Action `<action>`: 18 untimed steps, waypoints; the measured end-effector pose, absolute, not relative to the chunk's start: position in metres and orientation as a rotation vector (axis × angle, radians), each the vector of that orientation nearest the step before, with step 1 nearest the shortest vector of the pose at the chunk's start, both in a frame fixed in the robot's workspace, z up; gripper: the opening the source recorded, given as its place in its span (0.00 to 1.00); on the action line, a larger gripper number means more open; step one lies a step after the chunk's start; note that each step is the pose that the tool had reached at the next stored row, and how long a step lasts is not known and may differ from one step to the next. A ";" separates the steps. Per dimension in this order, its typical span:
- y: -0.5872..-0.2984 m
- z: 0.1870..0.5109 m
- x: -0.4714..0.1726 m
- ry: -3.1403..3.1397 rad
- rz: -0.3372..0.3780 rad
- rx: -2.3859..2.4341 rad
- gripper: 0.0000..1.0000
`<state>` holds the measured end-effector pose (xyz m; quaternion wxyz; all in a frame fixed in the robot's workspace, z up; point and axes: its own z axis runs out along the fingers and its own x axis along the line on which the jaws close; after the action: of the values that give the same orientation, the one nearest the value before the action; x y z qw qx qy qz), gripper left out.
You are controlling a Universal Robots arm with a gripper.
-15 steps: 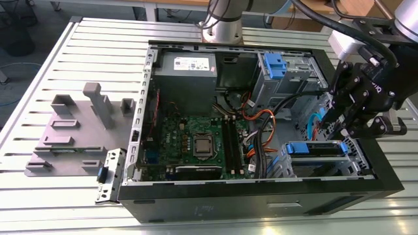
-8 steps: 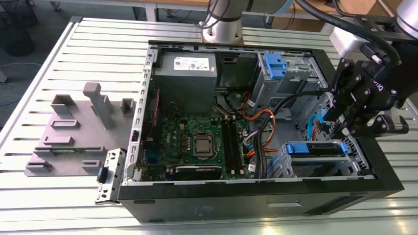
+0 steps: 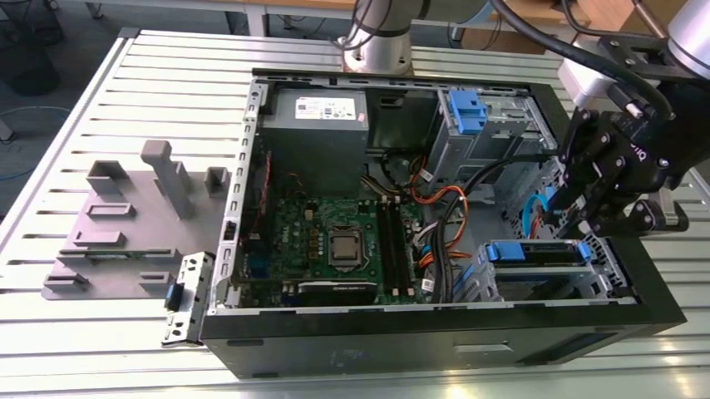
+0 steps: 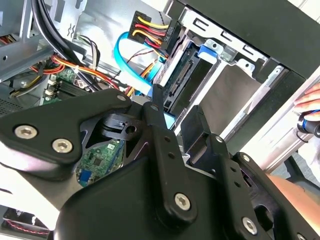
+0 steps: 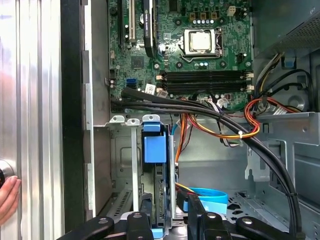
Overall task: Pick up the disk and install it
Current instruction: 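Insert the first disk wire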
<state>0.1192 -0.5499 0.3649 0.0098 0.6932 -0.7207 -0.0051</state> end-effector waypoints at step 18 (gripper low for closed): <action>-0.550 0.359 0.120 -2.250 -0.016 2.164 0.42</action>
<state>0.1196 -0.5498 0.3587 0.0099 0.6932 -0.7207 -0.0051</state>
